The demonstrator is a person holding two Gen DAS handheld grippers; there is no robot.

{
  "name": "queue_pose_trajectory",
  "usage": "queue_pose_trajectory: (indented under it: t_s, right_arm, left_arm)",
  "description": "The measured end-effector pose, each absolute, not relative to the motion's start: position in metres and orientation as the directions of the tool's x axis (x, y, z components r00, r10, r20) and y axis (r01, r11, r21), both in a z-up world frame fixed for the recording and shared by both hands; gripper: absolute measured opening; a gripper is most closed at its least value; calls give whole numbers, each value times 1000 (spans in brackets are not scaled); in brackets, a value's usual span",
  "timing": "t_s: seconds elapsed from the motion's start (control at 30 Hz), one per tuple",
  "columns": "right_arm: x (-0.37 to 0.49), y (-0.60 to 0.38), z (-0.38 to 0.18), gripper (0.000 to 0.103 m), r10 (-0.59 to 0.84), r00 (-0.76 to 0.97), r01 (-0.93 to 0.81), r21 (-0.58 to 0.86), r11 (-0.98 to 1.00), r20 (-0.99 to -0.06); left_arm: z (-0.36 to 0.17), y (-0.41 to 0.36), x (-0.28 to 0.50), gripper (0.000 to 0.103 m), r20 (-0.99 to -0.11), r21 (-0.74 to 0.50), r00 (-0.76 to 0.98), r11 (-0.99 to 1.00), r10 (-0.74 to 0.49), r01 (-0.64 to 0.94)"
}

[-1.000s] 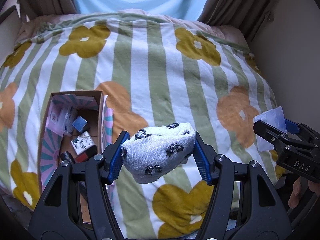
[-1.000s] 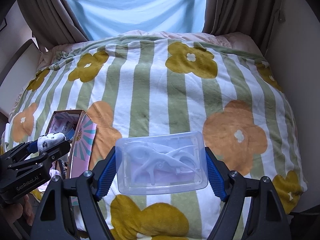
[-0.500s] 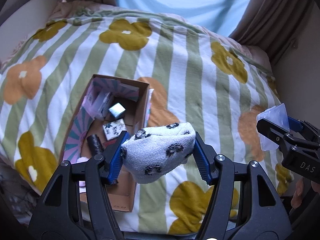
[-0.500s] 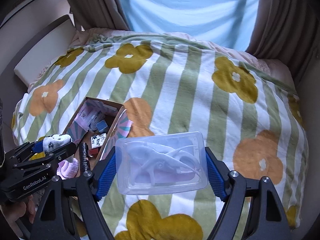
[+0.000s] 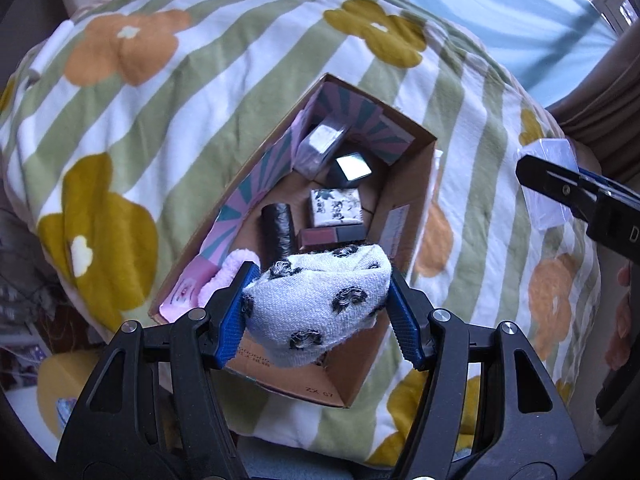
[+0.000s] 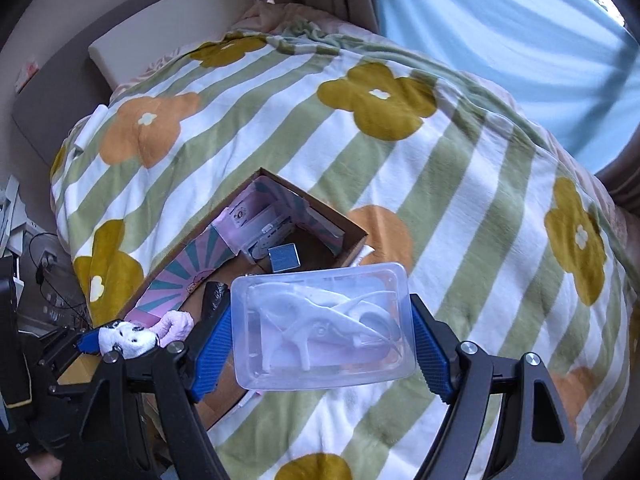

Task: Organize objects
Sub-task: 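Carry the sock and floss pick case into the cardboard box with both tools, then open both tools and withdraw them from the cardboard box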

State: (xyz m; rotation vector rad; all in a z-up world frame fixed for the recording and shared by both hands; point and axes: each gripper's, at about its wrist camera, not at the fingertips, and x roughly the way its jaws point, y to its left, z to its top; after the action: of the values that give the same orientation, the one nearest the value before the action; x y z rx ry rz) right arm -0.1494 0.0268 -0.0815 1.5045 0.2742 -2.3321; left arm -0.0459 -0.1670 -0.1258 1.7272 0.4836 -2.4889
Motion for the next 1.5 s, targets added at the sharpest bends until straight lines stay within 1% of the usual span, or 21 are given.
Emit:
queue_pose_trajectory:
  t_s: [0.17,0.3,0.47,0.7,0.8,0.83,0.9,0.93,0.97,1.23,1.5]
  right_arm:
    - [-180,-8,-123,77,-182,-307,466,19,-885,-934]
    - [-200,-27,-158,77,-176,-259,503,23,-864,-950]
    - [-218,-36,-196,77,-172,-200,493,52,-868,-964]
    - [-221,-34,-209,77,-180,-169,491,76,-868,-969]
    - [-219,-40,-208,78,-238,-129,523,138,-841,-963]
    - [-218,-44,-208,78,-264,-109,544,165,-823,-958]
    - [-213,-55,-208,86,-287,-82,601,182,-778,-954]
    - [-210,-60,-209,98,-290,-86,619,176,-765,-953]
    - [-207,-62,-208,103,-299,-94,633,175,-754,-949]
    - [-206,-54,-206,103,-317,-115,598,189,-779,-941]
    - [-198,-46,-176,103,-305,-172,605,143,-783,-937]
  left_arm:
    - [-160,-178,-54,59,-939,-220,-323,-931,121,292]
    - [-183,-178,-69,59,-945,-220,-301,-929,127,299]
    - [-213,-165,-92,59,-952,-219,-271,-934,141,283]
    - [-236,-140,-98,59,-962,-208,-224,-950,155,234]
    - [-235,-139,-96,59,-960,-222,-222,-946,170,234]
    - [-232,-139,-95,60,-957,-232,-228,-945,179,231]
    - [-228,-135,-93,71,-954,-237,-233,-949,188,206]
    - [-227,-133,-91,91,-953,-234,-239,-953,185,193]
    - [-225,-131,-90,102,-952,-228,-247,-956,179,186]
    - [-223,-126,-81,103,-948,-242,-257,-948,186,206]
    - [-206,-123,-82,103,-944,-244,-277,-945,180,219]
